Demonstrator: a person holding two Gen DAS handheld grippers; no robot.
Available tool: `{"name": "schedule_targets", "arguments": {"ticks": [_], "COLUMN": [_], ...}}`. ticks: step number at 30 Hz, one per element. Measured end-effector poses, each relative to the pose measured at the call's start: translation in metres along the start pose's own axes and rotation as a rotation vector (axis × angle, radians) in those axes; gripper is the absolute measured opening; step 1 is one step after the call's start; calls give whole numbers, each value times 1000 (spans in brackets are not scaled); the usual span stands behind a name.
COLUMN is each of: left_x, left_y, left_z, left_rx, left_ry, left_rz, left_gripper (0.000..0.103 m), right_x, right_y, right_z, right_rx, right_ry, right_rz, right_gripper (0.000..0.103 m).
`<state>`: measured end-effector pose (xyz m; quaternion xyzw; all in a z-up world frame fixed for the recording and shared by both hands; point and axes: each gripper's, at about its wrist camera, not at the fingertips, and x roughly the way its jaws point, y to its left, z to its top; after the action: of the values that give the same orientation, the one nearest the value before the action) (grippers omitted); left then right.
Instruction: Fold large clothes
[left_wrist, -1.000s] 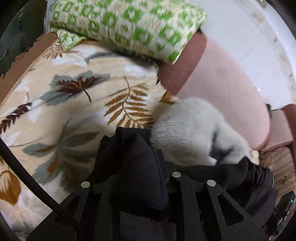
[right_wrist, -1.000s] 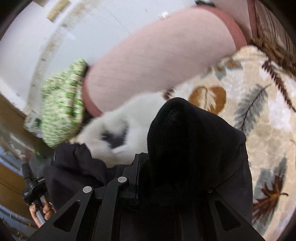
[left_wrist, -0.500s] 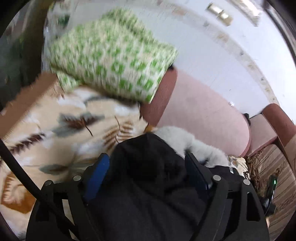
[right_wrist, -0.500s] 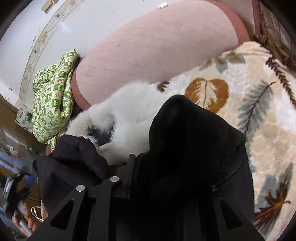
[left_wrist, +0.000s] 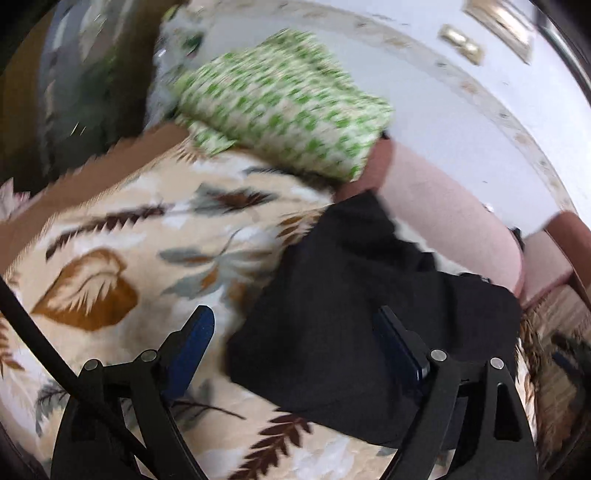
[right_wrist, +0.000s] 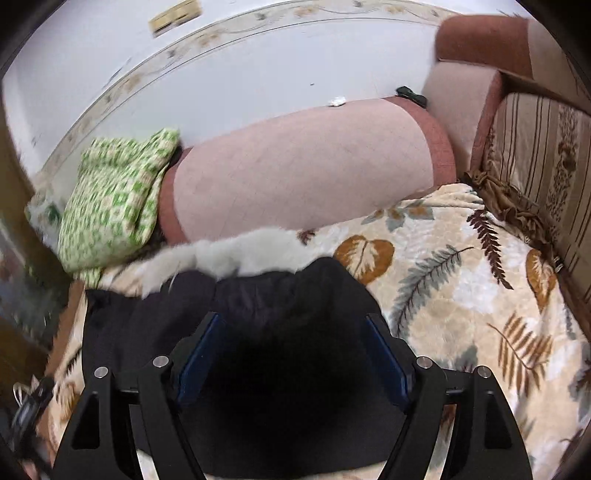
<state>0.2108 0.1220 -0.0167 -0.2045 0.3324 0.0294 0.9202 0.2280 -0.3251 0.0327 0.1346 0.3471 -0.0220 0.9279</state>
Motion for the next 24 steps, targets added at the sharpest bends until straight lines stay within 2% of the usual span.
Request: {"name": "schedule_targets", "arguments": {"ticks": [2, 4, 6, 7, 9, 13, 16, 20, 22, 24], "left_x": [3, 4, 6, 8, 14, 22, 29, 35, 36, 39], "left_y": [14, 26, 36, 38, 40, 35, 31, 28, 28, 29], "left_z": [3, 7, 9, 9, 9, 7, 7, 7, 8, 9], "left_rx": [-22, -35, -54, -60, -56, -29, -4, 22, 35, 45], "left_ry": [-4, -20, -30, -26, -10, 15, 33, 45, 37, 36], "left_rz": [25, 71, 107, 109, 103, 110, 125, 151, 173, 207], "left_gripper": [87, 87, 87, 87, 87, 87, 87, 87, 87, 87], "right_x": [-1, 8, 24, 37, 59, 114, 164, 215, 229, 231], "right_y": [10, 25, 39, 49, 63, 83, 90, 100, 106, 110], "right_z": [-12, -23, -32, -34, -35, -19, -1, -1, -5, -3], "right_rx": [-36, -71, -90, -103, -112, -96, -78, -122, -176, -204], "right_ry": [21, 47, 75, 96, 116, 130, 148, 166, 152, 160], "right_rz": [7, 12, 29, 40, 53, -10, -106, -253, -318, -341], "right_gripper": [76, 52, 34, 31, 31, 29, 29, 28, 28, 28]}}
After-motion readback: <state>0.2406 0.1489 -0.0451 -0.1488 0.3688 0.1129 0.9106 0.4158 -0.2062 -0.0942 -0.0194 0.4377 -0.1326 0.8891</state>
